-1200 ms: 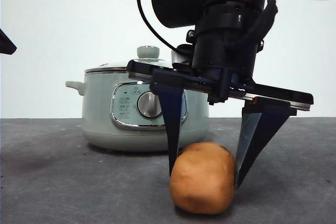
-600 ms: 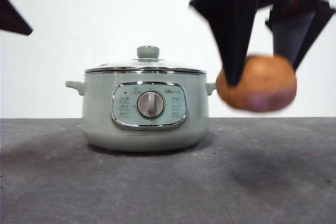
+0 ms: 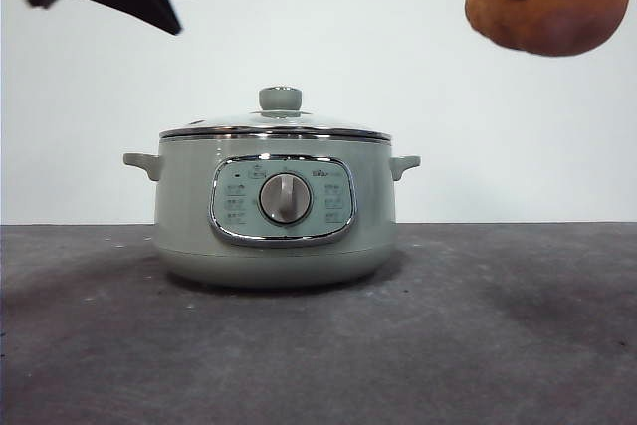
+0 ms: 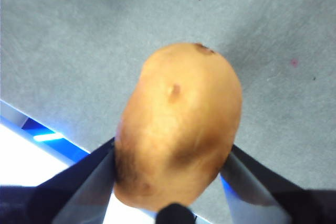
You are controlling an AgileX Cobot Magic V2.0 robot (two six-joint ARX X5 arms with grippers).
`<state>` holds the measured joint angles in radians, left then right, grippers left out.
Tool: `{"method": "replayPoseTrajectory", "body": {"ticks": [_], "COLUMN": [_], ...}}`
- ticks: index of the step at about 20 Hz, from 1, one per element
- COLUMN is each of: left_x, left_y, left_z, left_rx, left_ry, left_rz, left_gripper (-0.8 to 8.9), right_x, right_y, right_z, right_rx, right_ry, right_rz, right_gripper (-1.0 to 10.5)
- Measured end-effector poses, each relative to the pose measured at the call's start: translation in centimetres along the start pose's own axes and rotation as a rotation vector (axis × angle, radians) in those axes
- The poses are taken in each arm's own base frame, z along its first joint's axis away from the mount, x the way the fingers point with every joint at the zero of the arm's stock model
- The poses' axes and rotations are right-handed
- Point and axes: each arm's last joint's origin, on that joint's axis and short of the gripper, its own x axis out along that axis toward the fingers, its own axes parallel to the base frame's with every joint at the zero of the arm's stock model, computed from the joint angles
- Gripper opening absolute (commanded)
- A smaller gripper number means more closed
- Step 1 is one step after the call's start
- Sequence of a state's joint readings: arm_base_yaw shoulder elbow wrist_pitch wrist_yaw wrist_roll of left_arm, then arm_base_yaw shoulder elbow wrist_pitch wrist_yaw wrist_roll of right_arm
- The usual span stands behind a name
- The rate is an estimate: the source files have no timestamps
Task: Pick up the potato,open the lid,put the potato in the pot,close the lid
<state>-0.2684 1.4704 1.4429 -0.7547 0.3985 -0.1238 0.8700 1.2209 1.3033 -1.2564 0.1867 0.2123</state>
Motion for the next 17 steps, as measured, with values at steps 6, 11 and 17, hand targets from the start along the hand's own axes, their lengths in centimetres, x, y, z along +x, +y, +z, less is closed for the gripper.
{"method": "replayPoseTrajectory", "body": {"ticks": [6, 11, 17], "left_x": [4.2, 8.0, 10.7], "left_y": [-2.5, -3.7, -4.8], "left_z": [6.6, 8.2, 7.2], "left_rx": [0.12, 0.191, 0.284], "left_ry": [0.063, 0.084, 0.149], "left_rz": [0.106, 0.205, 0.203], "left_gripper": [5.57, 6.39, 6.24], "right_x": [-0.3, -0.3, -0.3], "right_y": [-0.1, -0.1, 0.0], "right_z": [-0.2, -0.2, 0.3], "right_rx": [0.001, 0.002, 0.019], "right_ry": [-0.007, -0.007, -0.051], "right_rz": [0.001, 0.001, 0.014], "right_gripper": [0.0, 0.0, 0.0]}}
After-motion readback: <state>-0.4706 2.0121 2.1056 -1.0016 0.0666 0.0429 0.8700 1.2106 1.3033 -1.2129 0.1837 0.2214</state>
